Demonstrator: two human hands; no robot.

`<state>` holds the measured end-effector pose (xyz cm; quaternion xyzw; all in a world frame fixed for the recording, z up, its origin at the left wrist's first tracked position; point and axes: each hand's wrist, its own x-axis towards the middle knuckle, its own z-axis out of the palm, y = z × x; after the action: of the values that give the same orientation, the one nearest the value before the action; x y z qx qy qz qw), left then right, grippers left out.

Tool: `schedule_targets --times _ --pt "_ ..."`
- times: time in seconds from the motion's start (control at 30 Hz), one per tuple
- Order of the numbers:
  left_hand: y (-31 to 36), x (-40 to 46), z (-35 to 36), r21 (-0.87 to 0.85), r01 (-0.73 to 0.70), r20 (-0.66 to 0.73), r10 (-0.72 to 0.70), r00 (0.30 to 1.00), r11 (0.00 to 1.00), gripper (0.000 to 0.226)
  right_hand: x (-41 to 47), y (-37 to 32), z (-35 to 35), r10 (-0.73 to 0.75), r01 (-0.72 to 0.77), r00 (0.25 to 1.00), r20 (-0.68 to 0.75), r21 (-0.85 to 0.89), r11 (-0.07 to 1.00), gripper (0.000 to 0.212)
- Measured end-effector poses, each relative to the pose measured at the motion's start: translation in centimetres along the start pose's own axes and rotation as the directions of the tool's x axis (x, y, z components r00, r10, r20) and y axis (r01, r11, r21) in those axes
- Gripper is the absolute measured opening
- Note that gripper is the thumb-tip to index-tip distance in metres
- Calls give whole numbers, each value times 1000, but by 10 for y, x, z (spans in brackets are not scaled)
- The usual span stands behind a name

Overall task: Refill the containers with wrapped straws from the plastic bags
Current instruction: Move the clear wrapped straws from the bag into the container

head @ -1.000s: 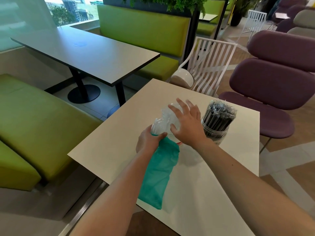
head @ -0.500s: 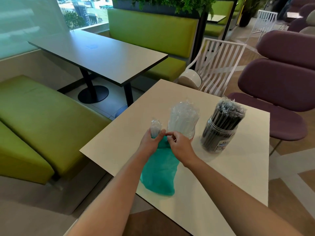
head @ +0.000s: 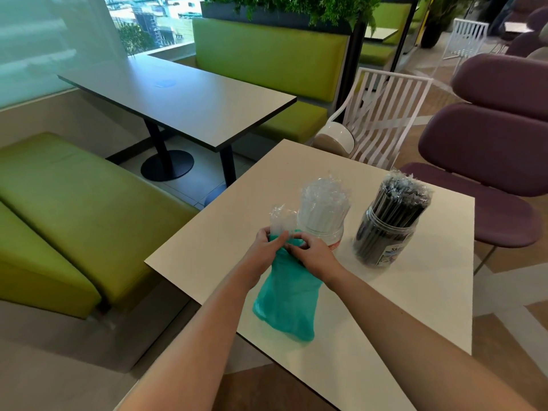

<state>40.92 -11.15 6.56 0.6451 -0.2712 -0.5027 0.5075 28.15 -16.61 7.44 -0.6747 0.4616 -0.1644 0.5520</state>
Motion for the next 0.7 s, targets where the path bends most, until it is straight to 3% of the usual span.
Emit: schedule_targets --times 0.2,0.3,0.37,0.5,0.7 --pt "-4 -5 4 30 -45 -36 46 998 999 27 -5 -7 -6 9 -15 1000 30 201 979 24" --pt "-4 -7 5 92 -77 -61 83 995 993 25 -6 -7 -9 26 -27 1000 7 278 960 38" --pt "-4 -10 7 133 -104 -61 113 992 986 21 -6 -7 -11 4 -3 1000 -4 255 967 45" --pt "-1 -14 10 225 -159 -57 176 983 961 25 -7 -7 -15 -19 27 999 -38 245 969 30" --pt "2 -15 17 254 -152 -118 187 975 955 23 -8 -12 -20 -112 126 976 -185 63 990 28"
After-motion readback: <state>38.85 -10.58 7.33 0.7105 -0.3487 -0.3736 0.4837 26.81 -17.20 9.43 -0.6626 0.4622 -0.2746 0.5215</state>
